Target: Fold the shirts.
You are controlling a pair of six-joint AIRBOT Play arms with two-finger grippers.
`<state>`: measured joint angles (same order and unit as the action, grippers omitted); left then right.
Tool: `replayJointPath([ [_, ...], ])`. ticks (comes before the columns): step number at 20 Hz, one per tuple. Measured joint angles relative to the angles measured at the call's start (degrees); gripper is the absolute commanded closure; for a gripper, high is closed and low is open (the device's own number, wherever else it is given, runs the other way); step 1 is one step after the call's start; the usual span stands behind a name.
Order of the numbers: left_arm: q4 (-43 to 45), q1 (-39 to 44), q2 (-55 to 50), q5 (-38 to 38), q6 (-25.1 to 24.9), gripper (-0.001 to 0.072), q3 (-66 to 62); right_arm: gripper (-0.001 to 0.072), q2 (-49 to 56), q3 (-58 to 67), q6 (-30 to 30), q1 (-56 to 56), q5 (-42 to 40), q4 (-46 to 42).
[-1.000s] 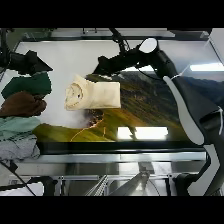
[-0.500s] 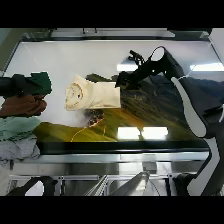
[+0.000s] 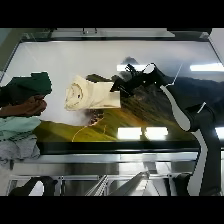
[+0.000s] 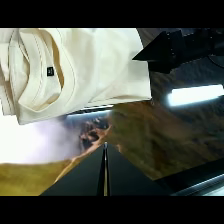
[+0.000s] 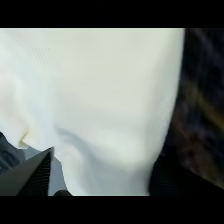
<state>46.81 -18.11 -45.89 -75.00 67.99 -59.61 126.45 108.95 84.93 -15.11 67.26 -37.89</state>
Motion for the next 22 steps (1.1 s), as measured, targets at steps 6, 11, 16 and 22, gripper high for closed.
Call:
replayJointPath([
  [6,-0.13,0.0,0.79,0.48,0.13,0.0688,0.35,0.0695,0.26,3.61,-6.86,-0.39,-0.74,10.56],
  [11,-0.13,0.0,0.87,0.52,0.5,0.0688,0.35,0.0696,-7.26,6.93,-3.58,2.82,-0.11,2.36],
  [16,-0.35,0.0,0.87,1.53,0.55,0.0688,0.35,0.0696,-20.9,7.67,8.92,16.35,5.66,-24.17],
  [22,-0.39,0.0,0.87,1.99,0.72,0.0688,0.35,0.0696,-26.62,5.49,15.89,39.67,14.16,-36.37],
])
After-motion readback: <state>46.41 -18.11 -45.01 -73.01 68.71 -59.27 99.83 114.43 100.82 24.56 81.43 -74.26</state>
